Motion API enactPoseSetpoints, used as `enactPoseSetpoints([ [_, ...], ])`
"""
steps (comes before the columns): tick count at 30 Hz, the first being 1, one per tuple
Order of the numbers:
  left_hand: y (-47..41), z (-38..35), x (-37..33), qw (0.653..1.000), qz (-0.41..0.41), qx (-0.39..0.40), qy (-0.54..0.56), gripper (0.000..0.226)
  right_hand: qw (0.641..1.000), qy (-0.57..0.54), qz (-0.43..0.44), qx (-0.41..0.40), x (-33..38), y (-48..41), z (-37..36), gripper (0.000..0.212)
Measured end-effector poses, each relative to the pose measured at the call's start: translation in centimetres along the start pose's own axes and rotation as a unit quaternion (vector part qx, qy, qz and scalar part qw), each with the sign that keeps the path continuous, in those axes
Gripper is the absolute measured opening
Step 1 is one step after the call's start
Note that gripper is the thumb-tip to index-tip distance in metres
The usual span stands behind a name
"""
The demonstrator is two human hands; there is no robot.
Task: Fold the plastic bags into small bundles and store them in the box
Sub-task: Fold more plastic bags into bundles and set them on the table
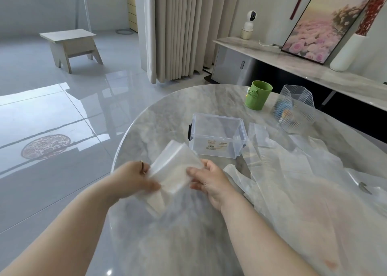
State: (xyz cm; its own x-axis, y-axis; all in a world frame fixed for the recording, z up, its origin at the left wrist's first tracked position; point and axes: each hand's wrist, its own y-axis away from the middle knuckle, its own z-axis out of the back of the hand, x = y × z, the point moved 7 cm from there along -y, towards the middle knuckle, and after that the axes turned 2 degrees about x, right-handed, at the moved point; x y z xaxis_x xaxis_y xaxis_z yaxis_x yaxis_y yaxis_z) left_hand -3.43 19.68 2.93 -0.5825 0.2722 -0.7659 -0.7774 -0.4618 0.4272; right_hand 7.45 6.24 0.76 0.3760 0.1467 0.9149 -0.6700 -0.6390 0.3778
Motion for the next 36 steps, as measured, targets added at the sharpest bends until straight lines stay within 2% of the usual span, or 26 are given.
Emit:
enactPoseSetpoints([
  [2, -0.8, 1.8, -0.4, 0.993, -0.016, -0.051, 0.103, 0.016, 0.999, -0.011, 0.012, -0.05, 0.2, -0.5, 0.7, 0.016],
  [4, -1.9, 2.8, -0.1, 0.986, -0.008, -0.081, 0.149, 0.011, 0.994, -0.004, 0.004, -0.108, -0.1, -1.0, 1.6, 0.013],
  [7, -3.7, 1.6, 0.5, 0.99, 0.028, -0.041, 0.129, 0.03, 0.987, -0.017, -0.023, -0.157, -1.0, -1.6, 2.1, 0.021],
  [10, -4.9, -0.1, 1.0, 0.992, 0.065, -0.006, 0.106, 0.022, 0.985, -0.015, -0.033, -0.168, -1.3, -2.1, 1.9, 0.02],
  [12, -5.5, -0.4, 1.0, 0.993, 0.07, -0.018, 0.09, 0.018, 0.986, 0.007, -0.034, -0.166, -1.1, -2.4, 1.8, 0.012],
  [16, -5.7, -0.3, 0.0, 0.997, 0.047, -0.056, 0.001, 0.022, 0.988, 0.038, -0.053, -0.137, -0.9, -2.8, 0.9, 0.016],
  [21, -5.8, -1.4, -0.1, 0.996, 0.048, -0.044, -0.062, 0.063, 0.987, 0.037, -0.09, -0.129, -1.9, -3.0, -0.6, 0.052],
  [22, -5.8, -1.6, 0.0, 0.995, 0.057, -0.04, -0.074, 0.064, 0.987, 0.036, -0.092, -0.123, -1.9, -3.0, -0.9, 0.047],
  [24, -5.6, -1.8, 0.5, 0.993, 0.074, -0.025, -0.091, 0.063, 0.99, 0.027, -0.104, -0.09, -1.8, -2.9, -1.5, 0.019],
  [25, -5.5, -2.0, 0.7, 0.992, 0.082, -0.014, -0.09, 0.064, 0.991, 0.022, -0.111, -0.07, -1.7, -2.7, -1.9, 0.011],
  [29, -4.6, -2.2, 0.8, 0.995, 0.077, 0.024, -0.066, 0.055, 0.994, 0.001, -0.105, -0.036, -1.2, -2.5, -2.9, 0.016],
  [33, -3.5, -2.0, -0.2, 0.996, 0.028, 0.041, 0.072, 0.043, 0.998, -0.008, -0.058, -0.025, -0.5, -2.1, -3.8, 0.012],
  [36, -3.1, -2.2, -1.2, 0.992, -0.01, 0.056, 0.109, 0.04, 0.999, -0.012, -0.02, -0.032, -0.1, -1.8, -4.2, 0.019],
])
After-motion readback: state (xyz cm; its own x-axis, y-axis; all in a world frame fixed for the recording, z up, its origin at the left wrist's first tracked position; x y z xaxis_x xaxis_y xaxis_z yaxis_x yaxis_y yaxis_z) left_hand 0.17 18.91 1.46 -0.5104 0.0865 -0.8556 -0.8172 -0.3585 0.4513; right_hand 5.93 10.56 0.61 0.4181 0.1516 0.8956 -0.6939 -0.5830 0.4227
